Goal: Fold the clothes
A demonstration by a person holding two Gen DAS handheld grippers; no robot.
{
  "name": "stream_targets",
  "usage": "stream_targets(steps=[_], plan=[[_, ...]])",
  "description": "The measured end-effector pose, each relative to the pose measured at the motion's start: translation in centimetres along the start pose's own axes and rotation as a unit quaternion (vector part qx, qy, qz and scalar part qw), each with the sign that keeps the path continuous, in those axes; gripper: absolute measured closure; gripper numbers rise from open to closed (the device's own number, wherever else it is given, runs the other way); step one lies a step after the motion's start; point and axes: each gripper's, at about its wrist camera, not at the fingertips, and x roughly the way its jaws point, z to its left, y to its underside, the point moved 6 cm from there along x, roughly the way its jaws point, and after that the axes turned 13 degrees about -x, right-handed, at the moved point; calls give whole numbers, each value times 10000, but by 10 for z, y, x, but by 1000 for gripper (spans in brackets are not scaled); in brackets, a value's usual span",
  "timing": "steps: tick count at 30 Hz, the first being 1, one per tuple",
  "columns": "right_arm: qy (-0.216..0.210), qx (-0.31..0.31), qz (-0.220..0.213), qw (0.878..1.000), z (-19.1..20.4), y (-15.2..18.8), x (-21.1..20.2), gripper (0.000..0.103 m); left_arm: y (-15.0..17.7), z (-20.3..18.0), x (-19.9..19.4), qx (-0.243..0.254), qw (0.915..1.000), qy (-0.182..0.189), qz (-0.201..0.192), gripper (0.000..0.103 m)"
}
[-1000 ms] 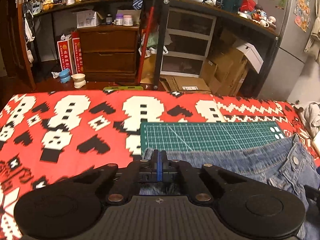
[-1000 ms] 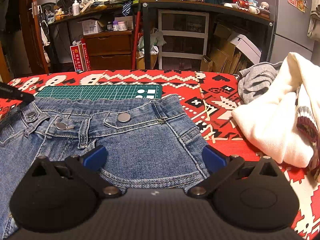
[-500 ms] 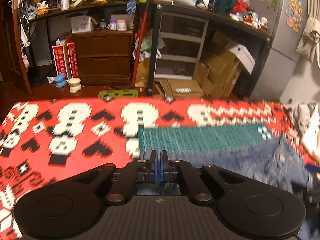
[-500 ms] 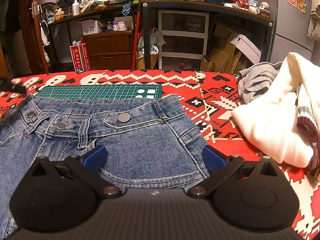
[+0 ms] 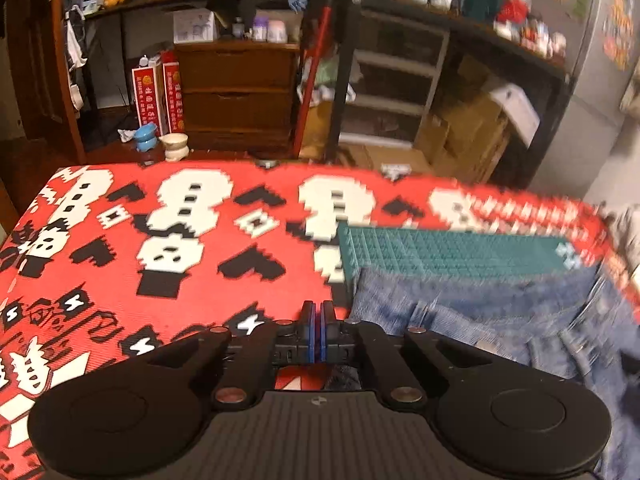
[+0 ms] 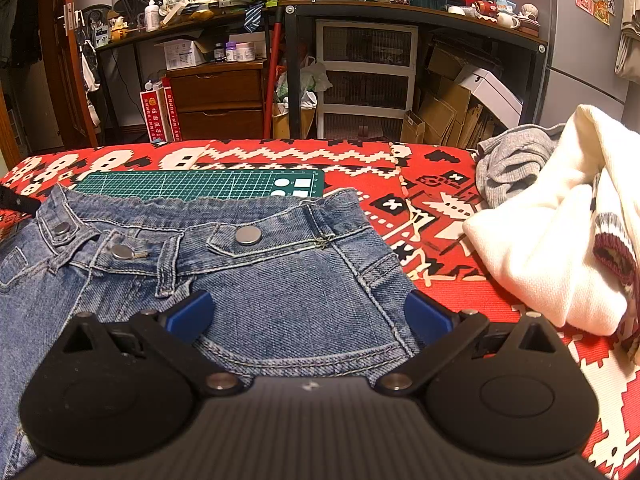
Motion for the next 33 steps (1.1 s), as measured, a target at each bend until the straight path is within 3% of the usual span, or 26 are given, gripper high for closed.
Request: stream_targets(steps=[3, 7, 9, 13, 18, 21, 24, 29, 33], plan=[[0, -1, -1, 10000, 0, 0, 0, 0, -2, -1, -17, -273, 9985, 476, 11, 101], [2, 1, -1, 10000, 0, 0, 0, 0, 12, 0, -25, -471, 9936, 931, 424, 101], [2, 0, 0, 10000, 0, 0, 0, 0, 21, -5, -22, -258, 9952, 781, 523, 101], [1, 1, 0, 10000, 0, 0, 0, 1, 26, -2, -12, -86, 9979, 542, 341, 100], [-1, -1, -1, 10000, 0, 0, 0, 1, 15, 6, -1, -318, 9982, 388, 335, 101], [-2, 0, -2, 10000, 0, 0, 1, 0, 10, 2, -11, -491, 9966, 605, 253, 101], [-3, 1, -4, 10000, 0, 0, 1, 0, 14, -8, -23, -577, 9929, 952, 414, 101], [-3, 3, -3, 10000, 0, 0, 0, 0, 42, -27, -18, -3, 9942, 799, 719, 100], [-5, 8, -3, 10000, 0, 0, 1, 1, 38, -21, -17, -69, 9962, 721, 487, 100]])
